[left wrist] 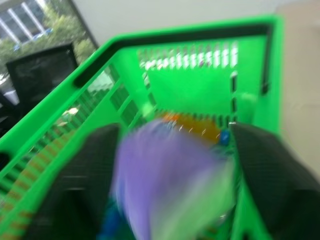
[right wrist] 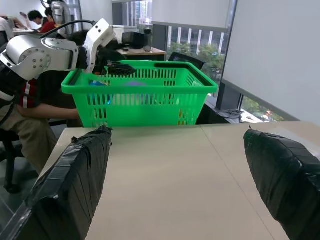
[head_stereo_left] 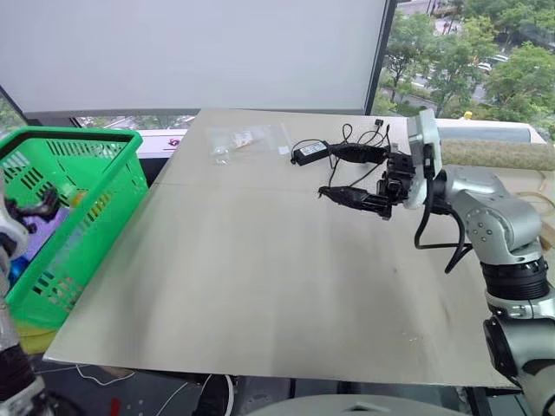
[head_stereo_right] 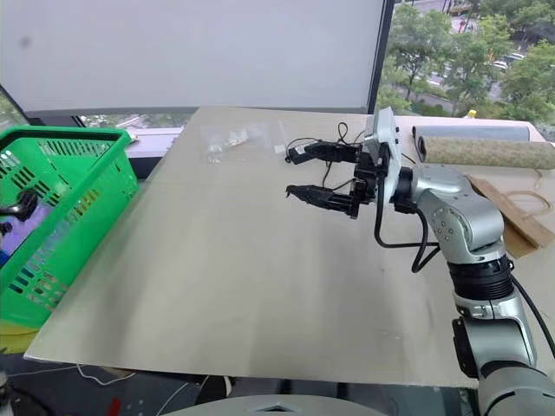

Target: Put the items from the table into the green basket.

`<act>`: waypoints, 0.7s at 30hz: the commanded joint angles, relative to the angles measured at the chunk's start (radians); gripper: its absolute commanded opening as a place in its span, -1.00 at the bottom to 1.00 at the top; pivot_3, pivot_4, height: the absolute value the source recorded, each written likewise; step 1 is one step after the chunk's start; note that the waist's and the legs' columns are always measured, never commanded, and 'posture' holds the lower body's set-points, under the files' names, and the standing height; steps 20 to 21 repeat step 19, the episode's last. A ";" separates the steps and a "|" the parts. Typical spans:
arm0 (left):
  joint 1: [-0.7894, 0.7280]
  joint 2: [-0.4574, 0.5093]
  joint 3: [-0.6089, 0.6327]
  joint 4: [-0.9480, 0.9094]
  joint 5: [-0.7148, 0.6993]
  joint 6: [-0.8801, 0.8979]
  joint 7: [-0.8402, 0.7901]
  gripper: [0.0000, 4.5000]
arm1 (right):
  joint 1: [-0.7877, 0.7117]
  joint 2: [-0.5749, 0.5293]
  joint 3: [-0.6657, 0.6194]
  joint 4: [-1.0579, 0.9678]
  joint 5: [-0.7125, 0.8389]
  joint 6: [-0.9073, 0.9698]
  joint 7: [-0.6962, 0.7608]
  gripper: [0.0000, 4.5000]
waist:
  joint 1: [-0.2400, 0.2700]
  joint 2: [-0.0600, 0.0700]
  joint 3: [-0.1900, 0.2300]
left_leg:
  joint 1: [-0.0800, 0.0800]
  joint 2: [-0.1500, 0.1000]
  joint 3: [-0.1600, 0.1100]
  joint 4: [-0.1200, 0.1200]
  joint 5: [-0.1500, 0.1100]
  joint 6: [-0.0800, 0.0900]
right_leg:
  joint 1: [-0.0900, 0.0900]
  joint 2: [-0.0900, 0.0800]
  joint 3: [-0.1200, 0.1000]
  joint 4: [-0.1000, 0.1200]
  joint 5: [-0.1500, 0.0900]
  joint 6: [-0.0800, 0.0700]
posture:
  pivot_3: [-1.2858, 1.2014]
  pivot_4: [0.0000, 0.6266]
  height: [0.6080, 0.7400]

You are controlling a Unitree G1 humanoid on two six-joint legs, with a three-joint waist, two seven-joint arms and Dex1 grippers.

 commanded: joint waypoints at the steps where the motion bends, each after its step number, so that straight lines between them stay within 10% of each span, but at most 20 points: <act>1: -0.074 -0.043 -0.005 -0.080 -0.076 -0.123 -0.022 0.94 | 0.026 -0.037 -0.042 -0.034 -0.005 -0.005 -0.012 1.00 | -0.002 0.000 0.000 | 0.000 0.000 0.000 0.000 0.000 -0.001 | 0.000 0.000 0.000 0.000 0.000 0.000 | 0.12 -1.00 1.00; 12: 0.304 -0.330 -0.511 -0.377 -0.158 -0.217 -0.183 0.94 | 0.419 -0.141 -0.153 0.106 -0.235 -0.279 -0.087 1.00 | -0.041 0.003 -0.004 | 0.001 -0.001 0.008 0.000 -0.002 0.004 | 0.000 -0.002 0.004 0.000 0.000 0.000 | 0.05 -1.00 1.00; 21: 0.408 -0.331 -0.637 -0.302 -0.088 -0.352 -0.234 0.94 | 0.539 -0.122 -0.170 0.217 -0.318 -0.384 -0.141 1.00 | -0.076 0.019 -0.002 | 0.019 0.005 0.018 -0.001 -0.003 0.006 | 0.020 0.009 0.013 -0.001 -0.001 0.000 | 0.03 -1.00 1.00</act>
